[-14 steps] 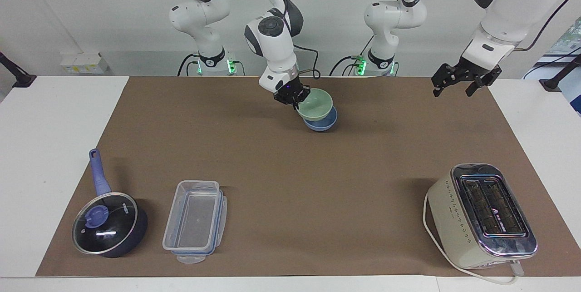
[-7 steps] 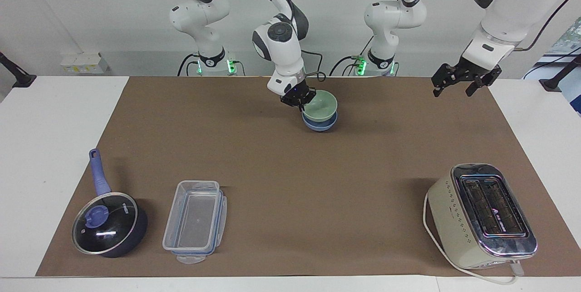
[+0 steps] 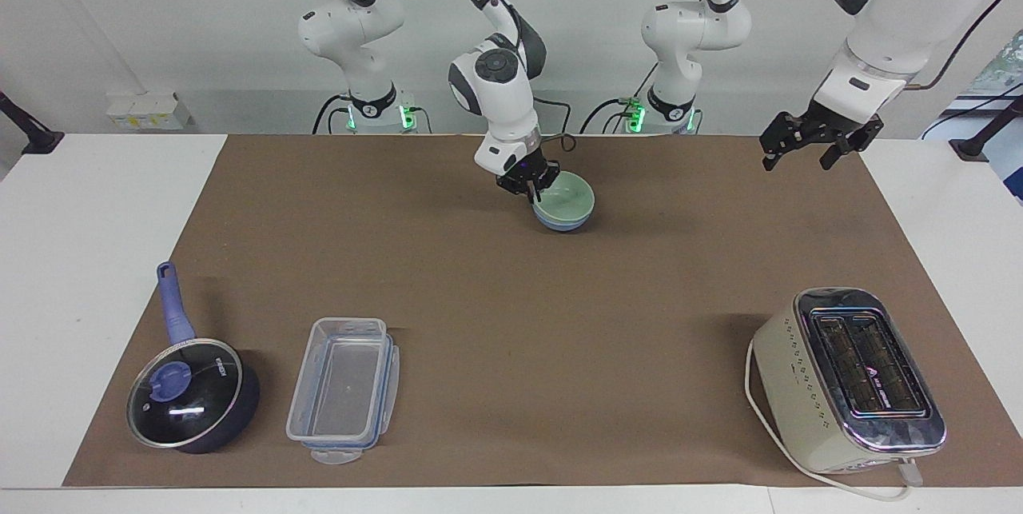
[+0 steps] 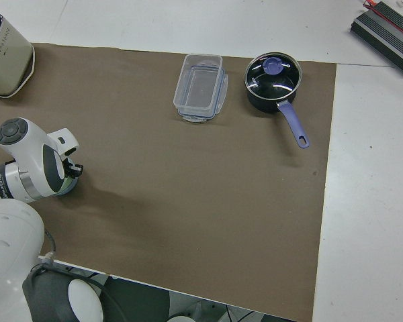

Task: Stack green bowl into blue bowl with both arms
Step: 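Lower the green bowl into the blue bowl and open the right gripper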

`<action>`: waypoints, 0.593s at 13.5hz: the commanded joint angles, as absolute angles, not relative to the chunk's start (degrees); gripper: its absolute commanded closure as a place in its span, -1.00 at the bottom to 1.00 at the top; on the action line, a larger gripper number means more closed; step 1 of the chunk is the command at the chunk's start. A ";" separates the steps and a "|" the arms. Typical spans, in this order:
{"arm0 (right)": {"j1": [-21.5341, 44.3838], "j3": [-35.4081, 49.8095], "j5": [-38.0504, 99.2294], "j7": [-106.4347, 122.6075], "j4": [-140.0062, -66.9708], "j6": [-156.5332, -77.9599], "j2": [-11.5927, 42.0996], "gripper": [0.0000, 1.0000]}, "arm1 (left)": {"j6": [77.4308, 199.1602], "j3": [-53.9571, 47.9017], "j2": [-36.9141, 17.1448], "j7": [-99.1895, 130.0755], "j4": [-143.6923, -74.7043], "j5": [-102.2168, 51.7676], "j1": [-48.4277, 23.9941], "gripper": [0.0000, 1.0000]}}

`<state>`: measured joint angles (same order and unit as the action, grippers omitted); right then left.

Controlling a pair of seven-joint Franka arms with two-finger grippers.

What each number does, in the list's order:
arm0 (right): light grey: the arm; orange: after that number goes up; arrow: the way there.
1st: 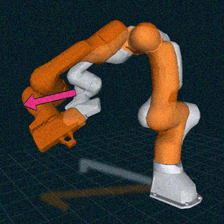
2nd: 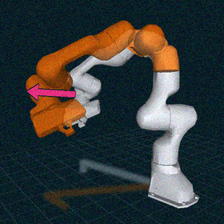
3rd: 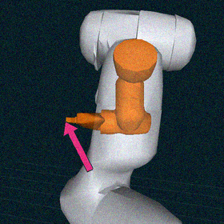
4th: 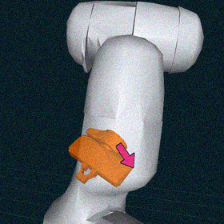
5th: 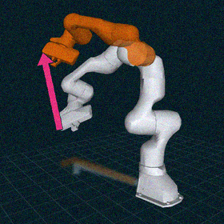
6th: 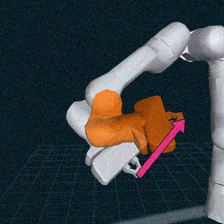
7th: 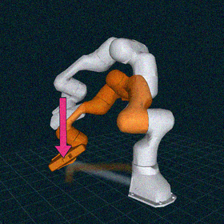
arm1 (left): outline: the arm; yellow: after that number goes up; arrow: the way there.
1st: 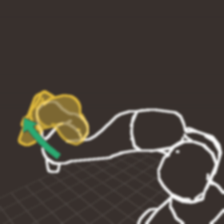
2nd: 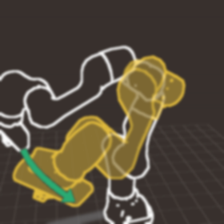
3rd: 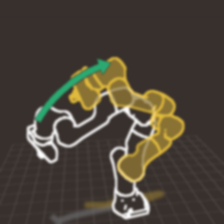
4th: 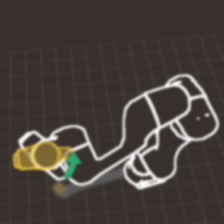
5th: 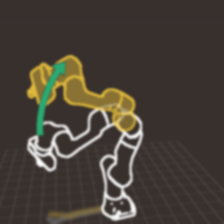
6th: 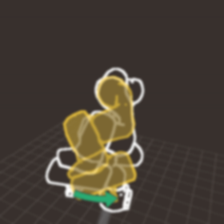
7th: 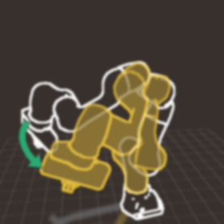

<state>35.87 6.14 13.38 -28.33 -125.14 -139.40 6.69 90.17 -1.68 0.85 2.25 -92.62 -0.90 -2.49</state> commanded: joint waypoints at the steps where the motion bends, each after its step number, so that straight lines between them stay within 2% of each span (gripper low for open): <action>1: 35.77 6.33 13.71 -29.88 -123.84 -140.10 7.30 0.02 | 89.47 -1.85 1.14 2.90 -92.55 0.00 -2.29 -1.00; 3: 35.34 6.07 13.71 -29.97 -122.18 -138.53 6.07 -0.69 | 89.47 -1.85 1.14 2.90 -92.55 0.00 -2.29 -1.00; 5: 34.29 5.54 13.45 -30.06 -120.94 -135.28 3.88 -1.00 | 89.47 -1.85 1.14 2.90 -92.55 0.00 -2.29 -1.00; 8: 28.67 5.54 9.68 -30.06 -120.94 -130.89 -0.87 -1.00 | 89.47 -1.85 1.14 2.90 -92.55 0.00 -2.29 -1.00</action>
